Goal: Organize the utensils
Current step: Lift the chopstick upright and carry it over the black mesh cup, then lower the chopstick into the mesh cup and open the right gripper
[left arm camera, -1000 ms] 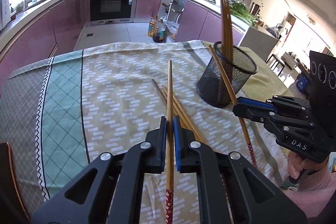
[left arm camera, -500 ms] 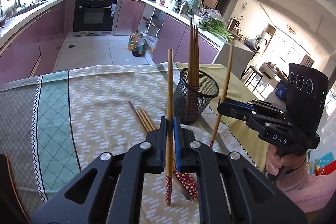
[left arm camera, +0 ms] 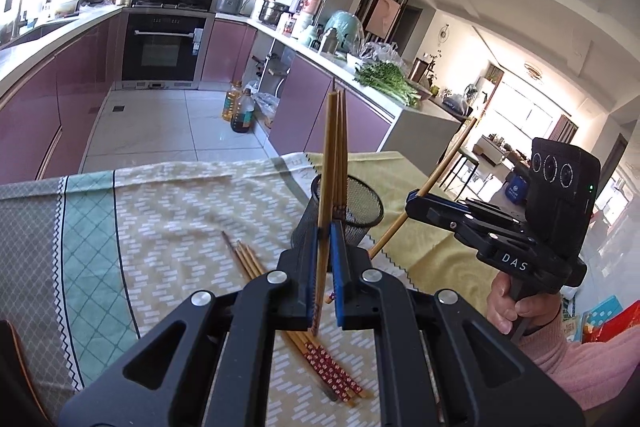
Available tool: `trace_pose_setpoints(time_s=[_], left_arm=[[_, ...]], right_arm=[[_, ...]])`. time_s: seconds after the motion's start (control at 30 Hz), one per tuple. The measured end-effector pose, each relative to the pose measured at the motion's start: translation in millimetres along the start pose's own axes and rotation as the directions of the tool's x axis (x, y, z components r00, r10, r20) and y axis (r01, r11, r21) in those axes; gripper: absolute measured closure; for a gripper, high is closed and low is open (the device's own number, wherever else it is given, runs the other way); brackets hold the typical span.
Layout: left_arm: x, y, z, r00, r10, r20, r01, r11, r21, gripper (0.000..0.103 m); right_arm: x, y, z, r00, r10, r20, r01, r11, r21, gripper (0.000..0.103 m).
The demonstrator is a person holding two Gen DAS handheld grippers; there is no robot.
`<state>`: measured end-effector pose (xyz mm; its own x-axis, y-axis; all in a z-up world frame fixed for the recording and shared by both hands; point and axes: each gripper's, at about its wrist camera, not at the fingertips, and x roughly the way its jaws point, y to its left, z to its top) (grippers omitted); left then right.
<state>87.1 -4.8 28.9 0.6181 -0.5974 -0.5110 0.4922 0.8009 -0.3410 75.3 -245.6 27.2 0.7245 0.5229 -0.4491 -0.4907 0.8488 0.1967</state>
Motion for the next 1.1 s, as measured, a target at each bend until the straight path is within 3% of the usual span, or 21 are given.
trace_pose_setpoints(time_s=[0.67,1.1], left_arm=[[16.5,-28.1,65.5,0.996,-0.032,0.086,0.026,0.997,0.073,0.096],[25.5,-48.8,97.6,0.992,-0.040,0.116,0.025,0.991,0.128,0.096]], right_arm=[[-28.9,-17.9,41.4,0.991,-0.058,0.119,0.063,0.997,-0.041,0.097],[-22.8,-34.0,57.6,0.983,-0.088,0.162,0.092,0.996,-0.018,0.097]])
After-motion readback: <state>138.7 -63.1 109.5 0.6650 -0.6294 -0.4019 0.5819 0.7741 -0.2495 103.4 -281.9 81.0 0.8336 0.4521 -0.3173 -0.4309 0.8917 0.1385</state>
